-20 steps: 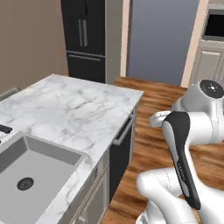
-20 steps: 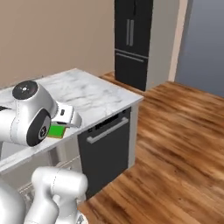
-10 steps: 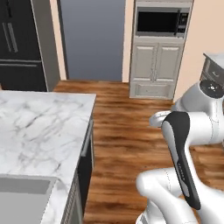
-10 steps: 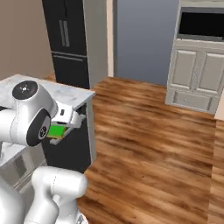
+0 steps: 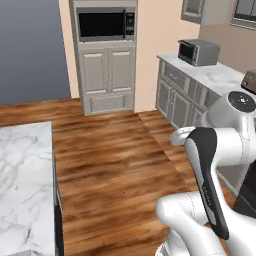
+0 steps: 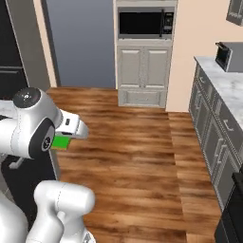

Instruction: Pick up the sponge and dish brush from the sink, and place them back in the cabinet, and close the cabinet door.

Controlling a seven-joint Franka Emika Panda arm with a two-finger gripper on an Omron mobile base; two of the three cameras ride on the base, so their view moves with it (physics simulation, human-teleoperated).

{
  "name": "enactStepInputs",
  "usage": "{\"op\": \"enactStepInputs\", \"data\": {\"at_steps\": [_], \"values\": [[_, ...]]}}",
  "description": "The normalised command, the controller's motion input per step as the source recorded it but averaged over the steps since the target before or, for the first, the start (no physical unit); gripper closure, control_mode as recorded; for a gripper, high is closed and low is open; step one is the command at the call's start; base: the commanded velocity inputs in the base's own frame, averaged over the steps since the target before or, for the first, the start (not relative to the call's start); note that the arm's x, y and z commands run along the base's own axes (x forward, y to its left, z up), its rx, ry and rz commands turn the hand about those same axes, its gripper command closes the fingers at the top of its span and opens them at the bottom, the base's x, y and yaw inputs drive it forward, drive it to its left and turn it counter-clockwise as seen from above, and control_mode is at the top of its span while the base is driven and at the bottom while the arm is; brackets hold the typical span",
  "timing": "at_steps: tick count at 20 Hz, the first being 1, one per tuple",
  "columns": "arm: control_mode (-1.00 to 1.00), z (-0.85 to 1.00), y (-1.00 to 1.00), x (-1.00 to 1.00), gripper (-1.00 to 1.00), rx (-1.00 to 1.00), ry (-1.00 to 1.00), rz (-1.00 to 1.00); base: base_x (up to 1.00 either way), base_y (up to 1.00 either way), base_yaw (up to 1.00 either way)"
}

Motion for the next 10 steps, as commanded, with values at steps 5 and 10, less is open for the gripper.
{"op": "enactStepInputs", "data": {"at_steps": [5,10], "values": [[1.0,0.0,0.0,0.0,1.0,0.0,0.0,0.0,0.02,-0.15,-0.51],[1.0,0.0,0.0,0.0,1.0,0.0,0.0,0.0,0.22,-0.04,-0.34]]}}
